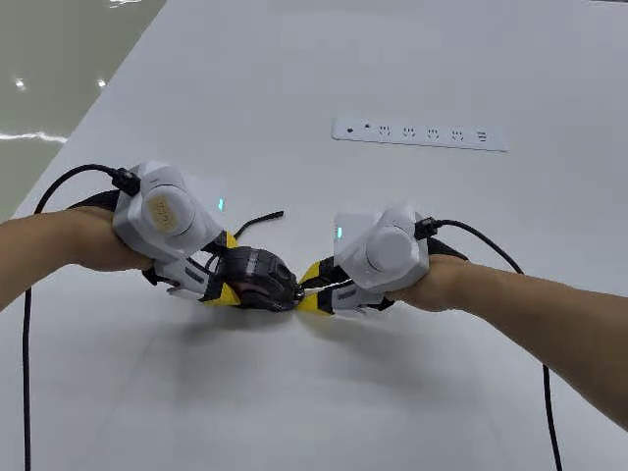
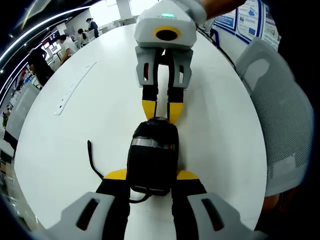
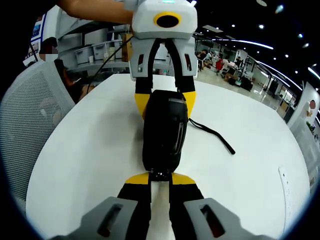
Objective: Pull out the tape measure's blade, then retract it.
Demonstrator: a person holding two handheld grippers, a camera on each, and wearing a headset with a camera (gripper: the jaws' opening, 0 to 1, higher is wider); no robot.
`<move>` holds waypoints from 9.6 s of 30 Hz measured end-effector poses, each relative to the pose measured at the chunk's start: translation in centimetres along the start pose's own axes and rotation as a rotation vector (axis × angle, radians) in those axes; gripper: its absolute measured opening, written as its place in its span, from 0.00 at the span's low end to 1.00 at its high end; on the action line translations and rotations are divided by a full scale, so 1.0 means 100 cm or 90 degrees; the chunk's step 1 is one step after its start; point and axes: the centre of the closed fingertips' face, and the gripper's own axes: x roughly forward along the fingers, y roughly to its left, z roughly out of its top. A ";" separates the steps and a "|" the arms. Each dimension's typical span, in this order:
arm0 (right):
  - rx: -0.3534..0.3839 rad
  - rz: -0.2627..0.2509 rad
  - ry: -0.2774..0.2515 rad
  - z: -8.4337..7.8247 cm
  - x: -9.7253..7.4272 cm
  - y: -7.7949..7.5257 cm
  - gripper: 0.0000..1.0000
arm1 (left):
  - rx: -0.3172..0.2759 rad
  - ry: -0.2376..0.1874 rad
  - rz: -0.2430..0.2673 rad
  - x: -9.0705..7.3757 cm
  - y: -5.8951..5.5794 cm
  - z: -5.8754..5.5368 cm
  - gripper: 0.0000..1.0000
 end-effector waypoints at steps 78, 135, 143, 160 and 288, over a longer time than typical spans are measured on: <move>-0.036 0.007 0.024 -0.006 -0.016 -0.003 0.11 | -0.005 0.012 0.013 -0.005 -0.001 -0.004 0.27; -0.019 0.007 0.029 -0.028 -0.039 0.003 0.11 | -0.003 0.027 0.006 -0.003 0.000 -0.004 0.27; -0.020 0.007 0.030 -0.029 -0.042 0.003 0.11 | -0.003 0.028 0.007 -0.003 -0.001 -0.003 0.27; -0.019 0.007 0.032 -0.032 -0.045 0.002 0.11 | -0.006 0.029 0.007 -0.002 0.001 -0.006 0.27; -0.003 0.005 0.035 -0.062 -0.079 0.001 0.11 | -0.019 0.027 0.017 -0.003 0.002 -0.006 0.27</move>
